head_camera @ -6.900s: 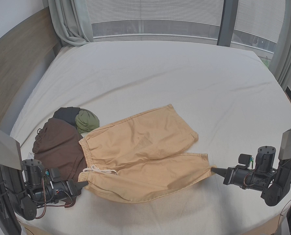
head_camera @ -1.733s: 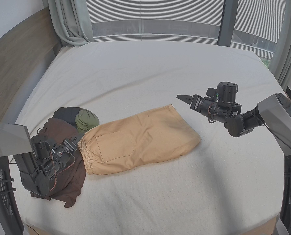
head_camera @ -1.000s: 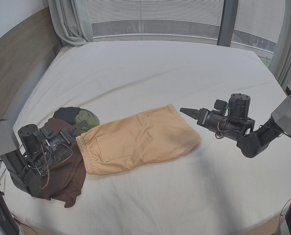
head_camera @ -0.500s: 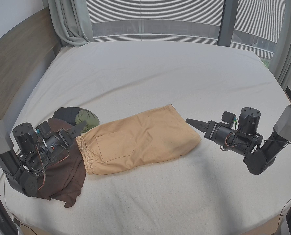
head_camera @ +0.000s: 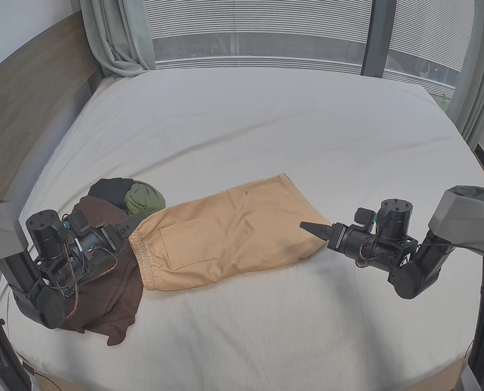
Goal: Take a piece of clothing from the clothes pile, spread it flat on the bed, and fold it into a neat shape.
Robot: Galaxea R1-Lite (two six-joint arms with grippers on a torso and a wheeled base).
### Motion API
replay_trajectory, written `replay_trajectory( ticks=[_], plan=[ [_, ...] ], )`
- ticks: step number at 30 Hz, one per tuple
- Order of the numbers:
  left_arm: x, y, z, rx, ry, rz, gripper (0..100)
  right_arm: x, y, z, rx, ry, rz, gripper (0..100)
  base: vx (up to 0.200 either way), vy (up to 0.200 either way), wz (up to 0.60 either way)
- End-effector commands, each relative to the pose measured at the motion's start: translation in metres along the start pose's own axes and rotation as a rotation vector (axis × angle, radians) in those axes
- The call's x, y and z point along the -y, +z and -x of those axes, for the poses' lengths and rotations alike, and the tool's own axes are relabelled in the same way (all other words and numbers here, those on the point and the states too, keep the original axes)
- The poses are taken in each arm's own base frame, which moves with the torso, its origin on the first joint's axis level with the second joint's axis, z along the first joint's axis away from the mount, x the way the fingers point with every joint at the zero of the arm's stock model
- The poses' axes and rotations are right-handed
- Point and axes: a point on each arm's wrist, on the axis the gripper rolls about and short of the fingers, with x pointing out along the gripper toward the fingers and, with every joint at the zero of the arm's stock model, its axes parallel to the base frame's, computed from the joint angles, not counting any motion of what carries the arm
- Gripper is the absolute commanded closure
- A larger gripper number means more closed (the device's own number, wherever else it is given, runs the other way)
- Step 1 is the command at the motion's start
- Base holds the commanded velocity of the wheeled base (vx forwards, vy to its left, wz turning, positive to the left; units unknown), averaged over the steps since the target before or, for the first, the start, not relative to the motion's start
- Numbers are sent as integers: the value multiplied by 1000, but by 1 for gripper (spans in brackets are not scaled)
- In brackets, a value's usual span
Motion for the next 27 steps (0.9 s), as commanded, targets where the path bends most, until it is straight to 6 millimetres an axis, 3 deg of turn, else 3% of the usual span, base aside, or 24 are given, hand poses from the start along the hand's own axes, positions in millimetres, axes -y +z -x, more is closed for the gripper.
replay_trajectory(
  ticks=[1,6,27],
  plan=[
    [-1,-2,0,-8,2,3,0,15,-16,-11,-43,-26,-19,0,0,0,0],
    [-2,-5,0,-21,6,6,0,28,-37,-26,-66,-34,-21,0,0,0,0],
    [-3,-8,0,-32,11,14,0,47,-54,-45,-110,-69,-85,0,0,0,0]
  ],
)
